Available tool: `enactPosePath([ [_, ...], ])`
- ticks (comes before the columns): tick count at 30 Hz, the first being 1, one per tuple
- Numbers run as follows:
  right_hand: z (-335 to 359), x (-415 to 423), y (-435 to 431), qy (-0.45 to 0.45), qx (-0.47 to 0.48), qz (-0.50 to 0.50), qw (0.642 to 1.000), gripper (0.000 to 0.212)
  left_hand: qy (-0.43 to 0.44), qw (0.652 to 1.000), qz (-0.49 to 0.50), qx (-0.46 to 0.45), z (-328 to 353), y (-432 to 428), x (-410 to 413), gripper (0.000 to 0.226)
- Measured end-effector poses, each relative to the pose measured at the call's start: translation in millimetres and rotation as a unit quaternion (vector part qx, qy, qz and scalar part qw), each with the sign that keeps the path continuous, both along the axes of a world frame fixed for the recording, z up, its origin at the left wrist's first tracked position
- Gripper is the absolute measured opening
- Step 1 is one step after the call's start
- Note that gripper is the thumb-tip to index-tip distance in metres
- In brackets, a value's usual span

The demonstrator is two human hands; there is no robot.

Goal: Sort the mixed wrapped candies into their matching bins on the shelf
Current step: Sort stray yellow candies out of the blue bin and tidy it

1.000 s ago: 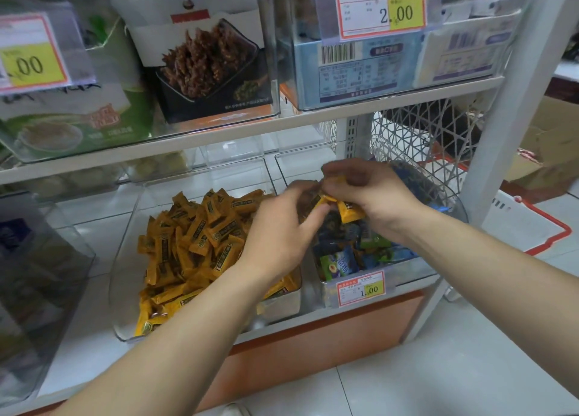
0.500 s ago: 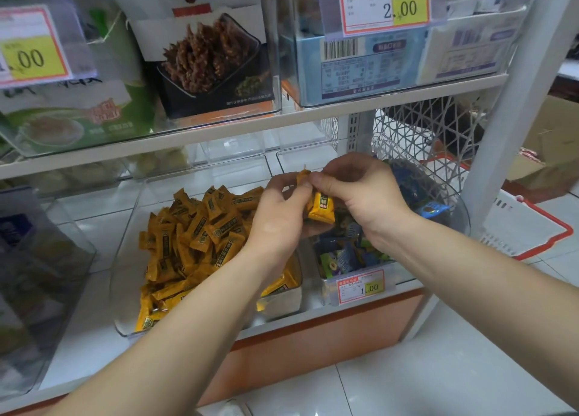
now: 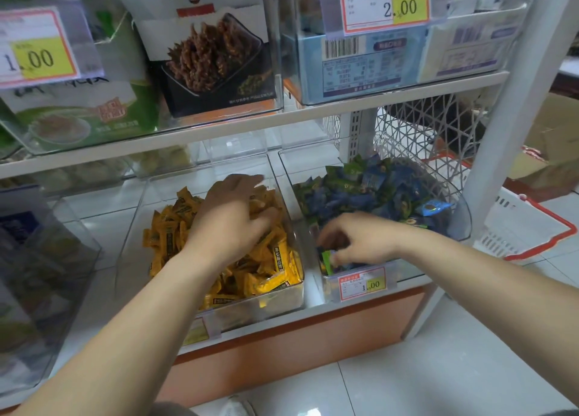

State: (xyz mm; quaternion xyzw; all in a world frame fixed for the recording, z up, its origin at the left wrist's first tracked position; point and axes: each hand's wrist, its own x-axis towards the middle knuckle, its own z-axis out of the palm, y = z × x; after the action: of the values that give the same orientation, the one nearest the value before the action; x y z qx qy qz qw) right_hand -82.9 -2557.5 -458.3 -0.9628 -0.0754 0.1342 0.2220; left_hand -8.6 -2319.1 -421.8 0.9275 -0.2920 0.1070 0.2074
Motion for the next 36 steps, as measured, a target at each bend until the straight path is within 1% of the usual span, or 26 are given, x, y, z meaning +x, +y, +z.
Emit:
enactPosePath([
  [2,-2,3,0,-0.006,-0.041,-0.001,0.999,0.024,-0.013,0.998,-0.059,0.015,1,-9,-9,0.060],
  [4,7,6,-5,-0.047,-0.015,-0.046,0.998,0.015,0.012,0.992,-0.108,0.060,-3,-19,-17,0.064],
  [6,19,10,-15,-0.099,0.000,-0.121,0.988,0.019,0.028,0.986,-0.143,0.084,-10,-25,-19,0.063],
  [8,22,11,-21,-0.184,-0.056,-0.192,0.962,0.027,0.041,0.983,-0.163,0.067,-13,-25,-17,0.058],
  [9,20,10,-22,-0.234,-0.079,-0.209,0.946,0.031,0.044,0.983,-0.167,0.056,-15,-24,-15,0.056],
  [10,17,10,-19,-0.274,-0.075,-0.201,0.938,0.029,0.046,0.983,-0.170,0.047,-16,-23,-13,0.055],
  [11,15,9,-12,-0.282,-0.042,-0.178,0.942,0.024,0.047,0.983,-0.172,0.041,-18,-23,-11,0.054],
  [12,12,7,-4,-0.250,0.009,-0.144,0.958,0.016,0.049,0.983,-0.175,0.035,-20,-22,-10,0.054],
  [13,9,6,3,-0.186,0.049,-0.107,0.976,0.009,0.051,0.983,-0.177,0.029,-21,-21,-9,0.054],
  [14,5,7,9,-0.109,0.058,-0.069,0.990,0.006,0.053,0.982,-0.179,0.023,-22,-21,-8,0.054],
  [15,1,7,13,-0.044,0.041,-0.031,0.998,0.006,0.055,0.982,-0.180,0.019,-23,-21,-7,0.054],
  [17,-6,8,16,0.054,-0.001,0.012,0.998,0.008,0.059,0.982,-0.181,0.013,-24,-21,-6,0.054],
  [18,-9,10,17,0.088,-0.010,0.013,0.996,0.020,0.061,0.982,-0.181,0.010,-24,-21,-6,0.053],
  [19,-11,12,18,0.104,-0.019,0.001,0.994,0.033,0.060,0.982,-0.180,0.008,-24,-22,-6,0.053],
  [20,-12,14,20,0.103,-0.041,-0.007,0.994,0.040,0.059,0.982,-0.180,0.007,-24,-22,-6,0.053],
  [21,-15,16,23,0.084,-0.068,-0.005,0.994,0.038,0.060,0.982,-0.180,0.005,-24,-22,-6,0.053],
  [22,-16,16,26,0.059,-0.086,0.001,0.995,0.028,0.063,0.982,-0.180,0.003,-24,-22,-7,0.052],
  [23,-17,16,27,0.036,-0.083,0.000,0.996,0.019,0.069,0.981,-0.180,-0.001,-24,-22,-7,0.053],
  [25,-10,13,22,0.015,-0.036,-0.023,0.999,0.022,0.081,0.980,-0.179,-0.005,-24,-22,-6,0.054],
  [28,12,8,4,-0.031,0.032,-0.079,0.996,0.019,0.082,0.982,-0.173,-0.004,-21,-24,-7,0.058],
  [30,24,4,-5,-0.079,0.103,-0.126,0.984,0.014,0.071,0.983,-0.167,-0.008,-19,-27,-12,0.062],
  [32,27,1,-9,-0.117,0.137,-0.159,0.971,0.011,0.052,0.985,-0.162,-0.009,-18,-33,-16,0.063],
  [33,28,-2,-9,-0.123,0.157,-0.176,0.964,0.012,0.044,0.987,-0.157,-0.010,-19,-36,-18,0.064],
  [34,28,-4,-9,-0.119,0.201,-0.191,0.953,0.012,0.041,0.987,-0.152,-0.015,-20,-39,-20,0.064],
  [35,29,-6,-7,-0.110,0.274,-0.204,0.933,0.013,0.044,0.988,-0.148,-0.028,-20,-42,-21,0.065],
  [36,30,-7,-5,-0.100,0.360,-0.213,0.903,0.014,0.051,0.987,-0.147,-0.050,-20,-45,-23,0.065],
])
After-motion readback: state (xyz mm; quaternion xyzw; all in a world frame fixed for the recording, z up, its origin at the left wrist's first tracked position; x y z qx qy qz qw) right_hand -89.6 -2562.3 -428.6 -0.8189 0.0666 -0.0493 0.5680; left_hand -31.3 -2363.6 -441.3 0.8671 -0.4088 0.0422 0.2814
